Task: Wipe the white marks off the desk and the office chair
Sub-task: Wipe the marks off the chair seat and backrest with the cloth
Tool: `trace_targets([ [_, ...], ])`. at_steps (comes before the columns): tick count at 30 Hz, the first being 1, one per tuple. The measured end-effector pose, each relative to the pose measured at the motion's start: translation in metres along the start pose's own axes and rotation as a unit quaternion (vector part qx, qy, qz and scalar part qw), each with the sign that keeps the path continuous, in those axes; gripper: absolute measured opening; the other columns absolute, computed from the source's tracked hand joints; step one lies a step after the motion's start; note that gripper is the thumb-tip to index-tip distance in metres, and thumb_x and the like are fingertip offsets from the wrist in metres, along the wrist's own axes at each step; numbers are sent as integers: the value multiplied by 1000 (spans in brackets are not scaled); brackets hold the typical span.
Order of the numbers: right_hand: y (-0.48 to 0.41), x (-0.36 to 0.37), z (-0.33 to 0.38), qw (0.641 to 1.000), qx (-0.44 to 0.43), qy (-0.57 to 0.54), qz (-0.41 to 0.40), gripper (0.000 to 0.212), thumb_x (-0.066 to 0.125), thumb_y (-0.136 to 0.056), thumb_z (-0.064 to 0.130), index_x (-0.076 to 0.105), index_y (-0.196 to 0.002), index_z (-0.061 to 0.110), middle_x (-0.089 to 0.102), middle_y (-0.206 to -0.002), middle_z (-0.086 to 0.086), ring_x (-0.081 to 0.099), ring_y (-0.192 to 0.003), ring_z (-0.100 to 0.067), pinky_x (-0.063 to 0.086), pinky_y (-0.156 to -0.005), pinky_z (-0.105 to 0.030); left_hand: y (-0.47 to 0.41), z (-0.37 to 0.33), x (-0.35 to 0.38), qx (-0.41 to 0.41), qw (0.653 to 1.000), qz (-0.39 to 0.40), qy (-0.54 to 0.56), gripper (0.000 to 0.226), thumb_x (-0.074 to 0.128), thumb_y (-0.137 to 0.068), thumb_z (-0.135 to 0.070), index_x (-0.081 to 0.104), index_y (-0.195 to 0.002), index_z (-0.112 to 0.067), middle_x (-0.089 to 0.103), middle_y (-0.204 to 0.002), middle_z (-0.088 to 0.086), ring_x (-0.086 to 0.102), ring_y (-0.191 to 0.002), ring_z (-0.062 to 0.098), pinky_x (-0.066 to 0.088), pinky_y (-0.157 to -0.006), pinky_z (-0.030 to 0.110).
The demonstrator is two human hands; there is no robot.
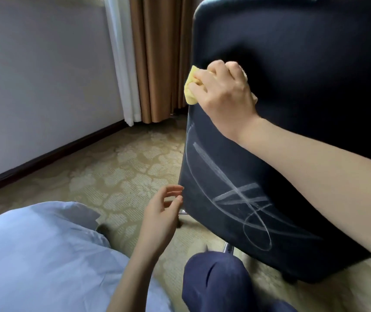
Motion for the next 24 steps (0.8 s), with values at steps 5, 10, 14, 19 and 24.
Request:
trace_targets([
  [5,16,59,47,992,-45,12,113,27,54,-80,0,67,-71,22,61,-69,4,59,-70,-15,45,-68,-26,-39,0,-19,10,1000,-20,-17,20,53,-93,-10,64,-93,-27,66,-95,-12,61,-85,-7,43,-59,3],
  [10,62,97,93,964,-160,-29,209,15,59,-83,10,69,-83,20,63,-79,3,55,-77,-15,44,-75,-29,-73,-5,-7,45,996,8,-80,26,49,-95,-12,59,-114,-26,59,-118,-12,56,-101,-1,42,-72,3],
  [14,97,105,118,938,-223,-68,258,18,57,-88,21,69,-101,19,64,-96,4,54,-95,-16,42,-88,-31,-97,-32,22,140,981,64,-122,56,49,-95,-9,31,-145,-26,32,-143,-19,30,-131,-4,25,-106,15],
  [19,187,97,138,848,-367,-57,377,31,59,-87,18,57,-116,8,57,-111,-8,46,-104,-26,36,-95,-38,-121,-43,61,176,953,145,-197,86,46,-89,7,0,-151,-31,-16,-155,-19,-4,-127,-15,9,-84,-12],
  [24,250,66,114,832,-382,-85,394,22,65,-80,29,71,-100,20,65,-94,5,56,-89,-16,43,-86,-29,-120,-38,85,170,937,166,-254,97,49,-86,7,-13,-149,-32,-28,-138,-29,9,-130,-3,32,-94,15],
])
Point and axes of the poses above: each hand's wrist, its own y-axis away from the middle knuckle, its own x-axis out of the palm, z = x × y, the point moved 8 cm from there along -y, towards the middle knuckle
